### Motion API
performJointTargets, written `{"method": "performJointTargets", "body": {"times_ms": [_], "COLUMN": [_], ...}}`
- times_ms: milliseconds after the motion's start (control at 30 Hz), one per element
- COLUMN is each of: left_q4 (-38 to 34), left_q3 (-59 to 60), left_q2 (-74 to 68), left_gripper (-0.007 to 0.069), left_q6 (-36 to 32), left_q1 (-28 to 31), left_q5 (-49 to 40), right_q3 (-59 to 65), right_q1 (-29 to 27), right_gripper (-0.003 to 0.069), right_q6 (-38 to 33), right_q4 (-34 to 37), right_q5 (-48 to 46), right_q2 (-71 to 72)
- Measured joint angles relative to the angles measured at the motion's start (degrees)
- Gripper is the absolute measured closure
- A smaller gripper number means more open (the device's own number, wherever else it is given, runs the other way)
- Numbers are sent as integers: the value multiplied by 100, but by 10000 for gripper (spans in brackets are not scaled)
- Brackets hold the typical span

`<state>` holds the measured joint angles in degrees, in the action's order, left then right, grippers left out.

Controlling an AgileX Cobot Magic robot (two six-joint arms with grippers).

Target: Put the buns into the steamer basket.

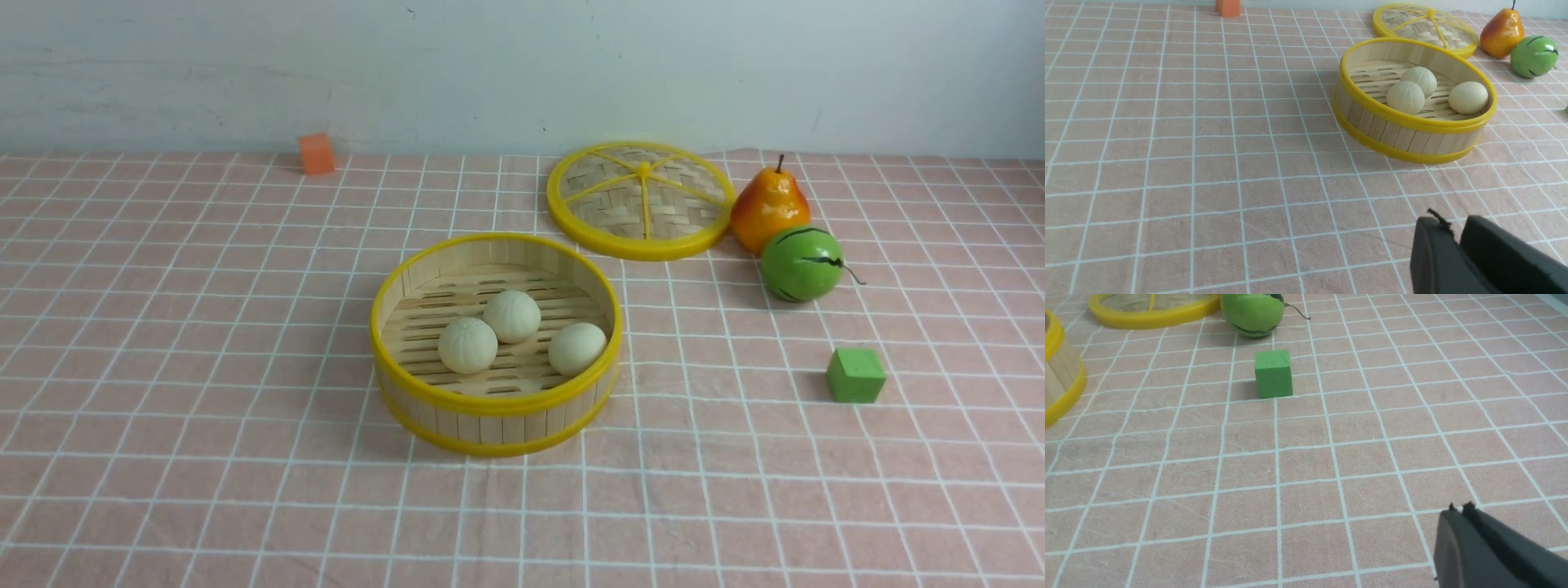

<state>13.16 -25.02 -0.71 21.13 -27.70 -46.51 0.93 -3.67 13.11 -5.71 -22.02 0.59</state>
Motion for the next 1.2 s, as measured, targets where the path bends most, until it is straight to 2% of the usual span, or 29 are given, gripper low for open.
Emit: {"method": "performJointTargets", "body": {"times_ms": [500,633,700,767,833,933,1033,1067,1200], "left_q4": [41,148,163,126,-312,-933,-1066,-1066,-1053], "left_q3": [0,106,272,589,984,1510,1996,2069,2634], "left_q2": [0,0,0,0,0,0,50,69,125], "left_gripper": [533,533,540,564,600,638,638,638,638], "left_q6": [0,0,-35,-266,-781,-1341,-1395,-1374,-835], "left_q1": [0,0,78,387,1008,1692,2267,2298,2701], "left_q5": [15,414,984,1880,2880,3732,4003,4003,3737], "right_q3": [0,-1,-1,-1,-1,-6,-6,-6,-6], "right_q1": [0,0,0,0,0,0,0,0,0], "right_gripper": [662,659,659,659,659,659,659,659,657], "right_q6": [0,0,0,0,0,0,0,0,0], "right_q4": [0,0,0,0,0,0,0,0,0], "right_q5": [0,0,0,-5,-5,-5,-10,-10,-16], "right_q2": [0,0,0,0,0,0,0,0,0]}}
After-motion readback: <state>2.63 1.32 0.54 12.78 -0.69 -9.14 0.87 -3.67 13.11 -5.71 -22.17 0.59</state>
